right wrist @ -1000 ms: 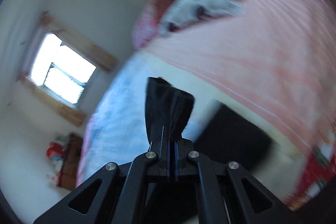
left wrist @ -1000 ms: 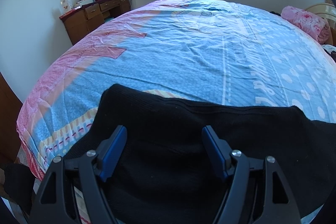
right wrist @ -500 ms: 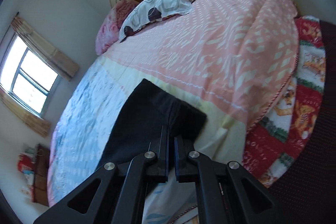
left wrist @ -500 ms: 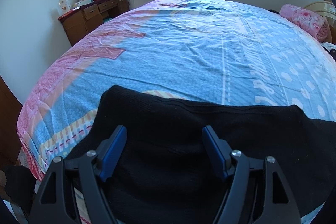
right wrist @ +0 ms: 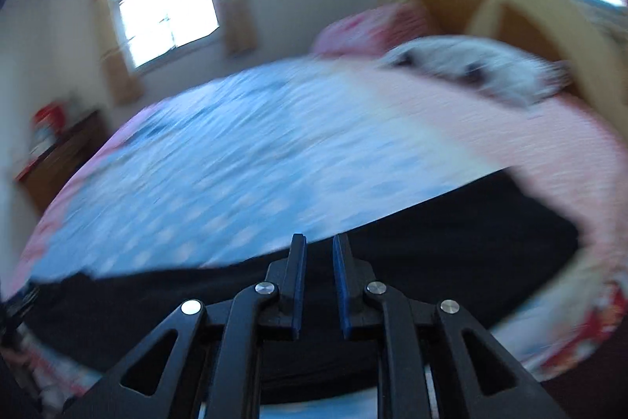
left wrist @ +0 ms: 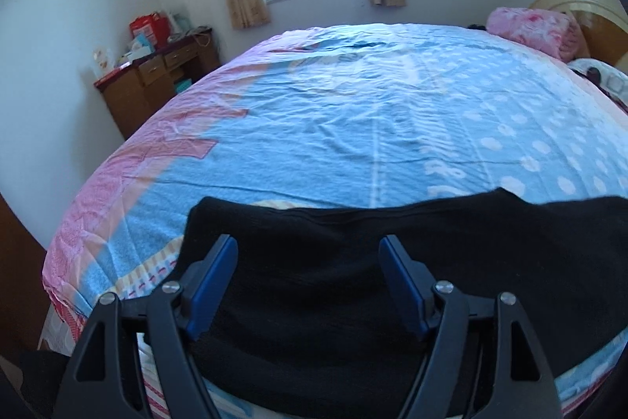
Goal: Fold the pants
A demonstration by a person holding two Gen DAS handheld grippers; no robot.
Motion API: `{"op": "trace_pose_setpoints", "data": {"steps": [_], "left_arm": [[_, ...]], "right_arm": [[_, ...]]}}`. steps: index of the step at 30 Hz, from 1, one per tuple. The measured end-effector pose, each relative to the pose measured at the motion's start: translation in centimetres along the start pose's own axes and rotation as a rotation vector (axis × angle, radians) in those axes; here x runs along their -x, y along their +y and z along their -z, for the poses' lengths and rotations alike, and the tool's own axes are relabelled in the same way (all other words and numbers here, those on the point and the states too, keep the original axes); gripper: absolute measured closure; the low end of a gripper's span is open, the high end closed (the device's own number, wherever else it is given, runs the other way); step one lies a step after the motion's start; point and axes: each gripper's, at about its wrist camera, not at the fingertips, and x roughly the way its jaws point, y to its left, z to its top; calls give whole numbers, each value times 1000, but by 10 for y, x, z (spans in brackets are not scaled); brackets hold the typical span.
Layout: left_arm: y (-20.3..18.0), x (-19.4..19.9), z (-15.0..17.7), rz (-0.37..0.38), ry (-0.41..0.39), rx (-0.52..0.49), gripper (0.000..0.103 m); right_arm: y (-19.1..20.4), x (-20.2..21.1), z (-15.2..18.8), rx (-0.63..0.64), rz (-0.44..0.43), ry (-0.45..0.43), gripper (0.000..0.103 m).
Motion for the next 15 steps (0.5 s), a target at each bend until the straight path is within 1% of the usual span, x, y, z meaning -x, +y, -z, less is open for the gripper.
{"op": "trace_pose_setpoints", "data": {"steps": [2, 4, 5, 6, 7, 8, 9, 10, 11, 13, 14, 15], "left_arm": [[0, -3, 6, 10, 25, 2, 26], [4, -12, 17, 2, 73, 11, 26], [8, -17, 22, -7, 96, 20, 26], [12, -21, 26, 0, 113, 34, 25], [15, -19, 28, 16, 93, 40, 25], [13, -18, 29, 11, 86, 33, 25], [11, -18, 28, 0, 91, 21, 25], [9, -18, 27, -14, 93, 14, 25], [7, -18, 26, -22, 92, 14, 24], [5, -18, 25, -32, 96, 19, 24], [6, -18, 25, -34, 99, 21, 24], [6, -17, 25, -37, 102, 23, 24]], "right_arm": [[30, -26, 13, 44, -71, 79, 88], [48, -34, 36, 78, -74, 141, 88], [54, -39, 48, 77, -79, 186, 88], [54, -42, 65, 51, -101, 246, 88], [50, -43, 79, 9, -128, 285, 88], [45, -38, 93, -32, -149, 276, 88], [42, -27, 103, -47, -167, 235, 88], [43, -21, 109, -30, -173, 214, 87], [46, -16, 113, 5, -164, 218, 87], [54, -11, 113, 72, -139, 223, 86], [55, -7, 111, 69, -136, 219, 86], [57, -5, 109, 49, -156, 213, 86]]}}
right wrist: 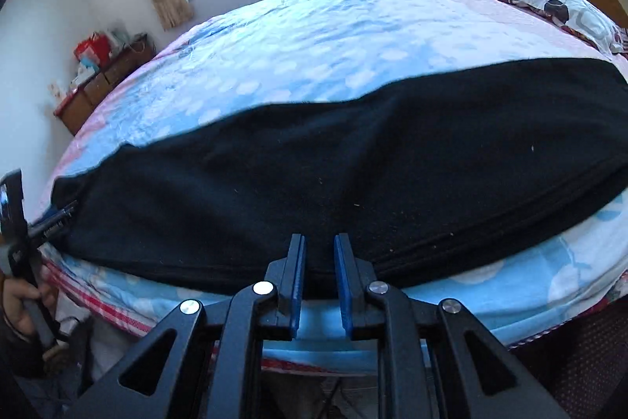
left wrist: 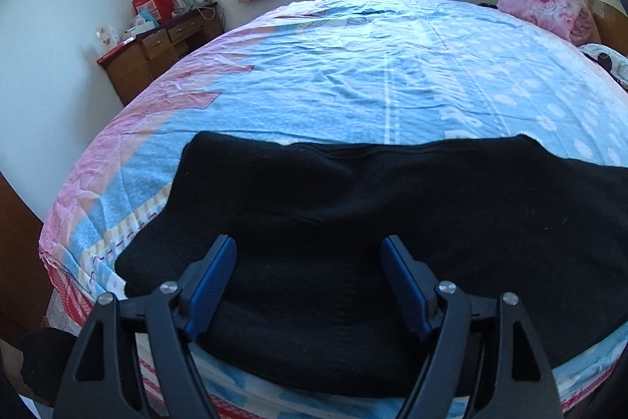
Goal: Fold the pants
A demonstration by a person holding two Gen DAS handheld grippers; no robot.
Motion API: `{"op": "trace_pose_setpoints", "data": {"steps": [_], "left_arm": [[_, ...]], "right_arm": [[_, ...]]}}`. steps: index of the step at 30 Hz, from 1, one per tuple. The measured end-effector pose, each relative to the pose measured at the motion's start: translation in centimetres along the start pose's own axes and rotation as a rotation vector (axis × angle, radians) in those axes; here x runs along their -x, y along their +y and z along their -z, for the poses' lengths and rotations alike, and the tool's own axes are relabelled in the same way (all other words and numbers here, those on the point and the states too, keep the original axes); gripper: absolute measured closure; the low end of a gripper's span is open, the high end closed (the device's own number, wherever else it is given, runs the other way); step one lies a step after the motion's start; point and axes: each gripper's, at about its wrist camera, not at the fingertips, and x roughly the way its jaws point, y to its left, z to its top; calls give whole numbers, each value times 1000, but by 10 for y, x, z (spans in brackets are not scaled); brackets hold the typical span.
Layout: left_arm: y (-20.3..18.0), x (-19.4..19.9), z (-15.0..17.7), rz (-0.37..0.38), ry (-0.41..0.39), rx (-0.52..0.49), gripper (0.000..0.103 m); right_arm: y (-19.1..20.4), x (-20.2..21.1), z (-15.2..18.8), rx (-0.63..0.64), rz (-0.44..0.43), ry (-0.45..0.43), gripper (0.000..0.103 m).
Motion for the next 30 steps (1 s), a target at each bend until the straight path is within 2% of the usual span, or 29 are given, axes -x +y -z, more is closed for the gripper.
{"op": "trace_pose_setpoints", "data": {"steps": [2, 7, 11, 15, 17, 20, 30], "left_arm": [[1, 7, 0, -14, -3, 1, 24], [6, 27, 1, -74, -63, -6, 13], [10, 42, 0, -169, -115, -27, 13], [9, 60, -4, -311, -213, -58, 12], [7, 67, -6, -356, -247, -73, 4], [6, 73, -12, -310, -252, -62, 3], [-30, 84, -28, -130, -215, -36, 3]], "right_arm": [[4, 10, -3, -35, -75, -41, 86], [20, 30, -10, 28, -116, -138, 84], [25, 28, -13, 7, -153, -145, 68], [25, 35, -19, -17, -172, -170, 67], [27, 43, -21, -3, -141, -205, 67], [23, 55, -26, -3, -89, -240, 64], [-34, 93, -37, -178, -62, -361, 58]]}}
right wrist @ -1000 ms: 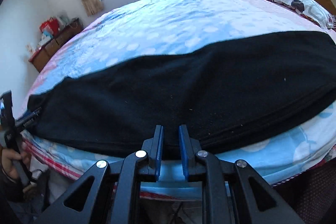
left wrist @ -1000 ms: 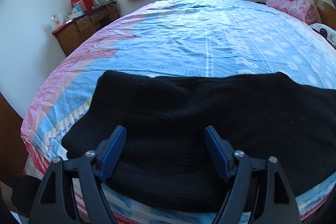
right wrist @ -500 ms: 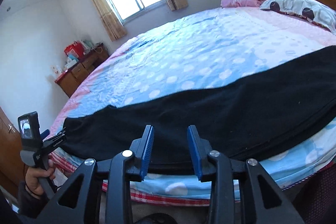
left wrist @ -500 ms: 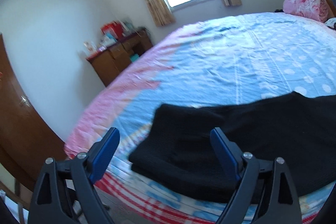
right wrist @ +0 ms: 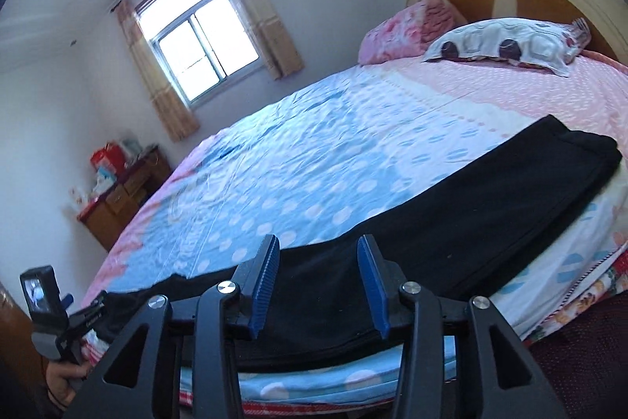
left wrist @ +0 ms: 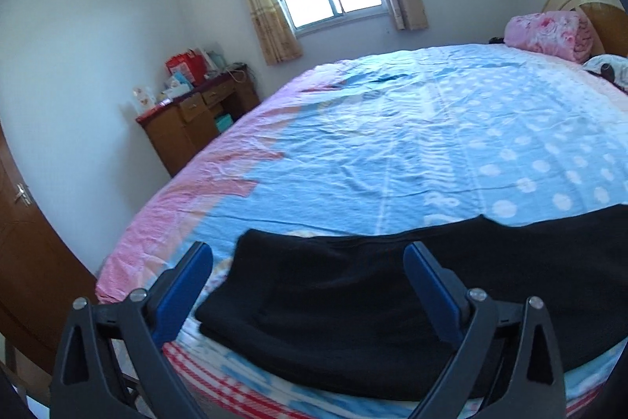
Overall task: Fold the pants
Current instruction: 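Grasp the pants leg end with the right tool while left tool holds the waistband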
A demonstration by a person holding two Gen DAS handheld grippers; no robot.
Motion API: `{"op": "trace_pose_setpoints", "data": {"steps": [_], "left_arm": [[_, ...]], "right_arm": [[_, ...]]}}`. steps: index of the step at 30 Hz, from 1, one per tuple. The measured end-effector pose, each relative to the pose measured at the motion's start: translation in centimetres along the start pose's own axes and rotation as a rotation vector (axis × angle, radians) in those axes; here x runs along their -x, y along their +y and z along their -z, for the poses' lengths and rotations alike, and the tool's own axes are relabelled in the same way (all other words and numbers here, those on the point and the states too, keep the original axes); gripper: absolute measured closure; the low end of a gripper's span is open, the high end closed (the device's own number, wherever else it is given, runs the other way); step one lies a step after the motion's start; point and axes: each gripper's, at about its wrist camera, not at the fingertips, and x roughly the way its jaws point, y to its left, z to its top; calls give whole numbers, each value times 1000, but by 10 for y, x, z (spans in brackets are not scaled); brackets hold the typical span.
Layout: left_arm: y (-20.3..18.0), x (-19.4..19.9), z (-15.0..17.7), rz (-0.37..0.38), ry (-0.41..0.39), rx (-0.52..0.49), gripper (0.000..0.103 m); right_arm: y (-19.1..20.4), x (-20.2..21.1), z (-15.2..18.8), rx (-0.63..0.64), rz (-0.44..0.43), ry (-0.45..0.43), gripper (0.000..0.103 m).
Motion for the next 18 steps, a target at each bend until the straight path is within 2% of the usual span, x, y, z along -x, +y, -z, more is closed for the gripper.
{"op": "trace_pose_setpoints", "data": {"steps": [4, 8, 12, 15, 18], "left_arm": [[-18, 0, 7, 120, 56, 1, 3], [-9, 0, 21, 83, 58, 33, 3], [43, -9, 36, 24, 61, 192, 4], [86, -24, 51, 1, 115, 365, 7], [103, -44, 59, 80, 188, 469, 14]], "right_arm": [[3, -2, 3, 17, -12, 23, 58], [16, -13, 14, 53, -54, 77, 58], [25, -22, 21, 80, -73, 114, 58], [28, -26, 26, 85, -75, 137, 58], [32, -30, 30, 92, -83, 154, 58]]}}
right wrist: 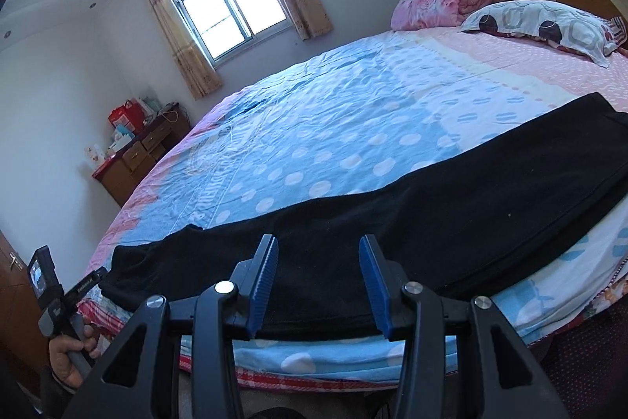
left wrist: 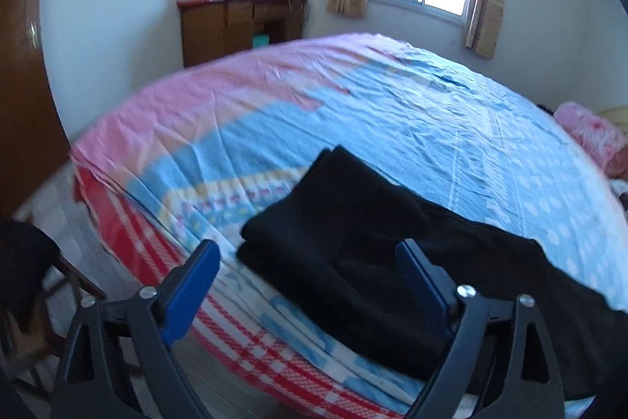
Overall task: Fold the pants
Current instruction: 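Grasp the pants leg end with the right tool while left tool holds the waistband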
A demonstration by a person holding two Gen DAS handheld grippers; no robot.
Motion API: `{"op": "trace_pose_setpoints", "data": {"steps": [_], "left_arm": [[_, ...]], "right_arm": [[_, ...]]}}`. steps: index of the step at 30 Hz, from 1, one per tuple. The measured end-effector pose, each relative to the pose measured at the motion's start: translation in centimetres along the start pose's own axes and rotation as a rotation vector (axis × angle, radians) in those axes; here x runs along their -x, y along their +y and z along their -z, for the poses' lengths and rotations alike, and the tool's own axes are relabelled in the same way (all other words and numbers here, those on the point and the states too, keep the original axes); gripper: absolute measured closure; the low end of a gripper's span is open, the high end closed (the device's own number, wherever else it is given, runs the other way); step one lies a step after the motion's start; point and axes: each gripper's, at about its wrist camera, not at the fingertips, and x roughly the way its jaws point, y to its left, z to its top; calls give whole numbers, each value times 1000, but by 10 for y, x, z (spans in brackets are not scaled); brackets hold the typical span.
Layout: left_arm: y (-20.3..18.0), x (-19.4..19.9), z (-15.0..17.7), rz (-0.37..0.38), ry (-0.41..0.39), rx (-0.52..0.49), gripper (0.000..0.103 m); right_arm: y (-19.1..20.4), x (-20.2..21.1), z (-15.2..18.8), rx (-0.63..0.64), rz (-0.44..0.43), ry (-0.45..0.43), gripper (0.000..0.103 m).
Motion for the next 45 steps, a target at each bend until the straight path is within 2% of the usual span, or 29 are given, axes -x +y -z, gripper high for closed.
{"op": "trace_pose_setpoints", "data": {"steps": [2, 5, 7, 10, 12, 13, 14, 16, 22, 25, 28, 30, 35, 40, 43, 45], "left_arm": [[-2, -11, 4, -4, 24, -9, 16], [-12, -28, 18, -74, 80, -73, 21], [-21, -21, 23, -111, 41, -126, 21], [-31, -8, 22, -63, 8, -139, 19], [-38, 2, 21, -57, -27, -163, 19], [-42, 6, 20, -57, -46, -181, 18], [-45, 10, 18, -53, -56, -193, 18], [-52, 15, 16, -36, -63, -205, 17], [-66, 26, 13, -11, -67, -243, 17], [-72, 30, 13, 1, -68, -258, 17], [-77, 37, 13, 11, -82, -271, 17], [-79, 40, 12, 18, -83, -272, 16], [-82, 39, 11, 20, -72, -272, 15], [-88, 41, 13, 19, -71, -292, 15], [-89, 41, 14, 18, -70, -295, 15], [-90, 41, 14, 19, -67, -292, 15]], "right_arm": [[1, -3, 1, 3, -6, 12, 58], [-5, -1, 0, -23, 1, 6, 58], [-11, 4, -2, -47, 9, -18, 58], [-34, 19, -9, -127, 45, -77, 58], [-53, 34, -15, -173, 90, -134, 57], [-61, 40, -17, -182, 122, -155, 54], [-68, 46, -19, -186, 158, -172, 46], [-83, 59, -22, -204, 217, -216, 42], [-115, 87, -30, -230, 344, -308, 42], [-132, 94, -35, -254, 372, -330, 42], [-161, 110, -37, -326, 400, -391, 42], [-188, 122, -34, -427, 397, -439, 41], [-243, 129, -31, -603, 336, -470, 42], [-264, 114, -39, -634, 279, -443, 42], [-273, 105, -46, -607, 306, -436, 42], [-280, 93, -49, -596, 299, -383, 41]]}}
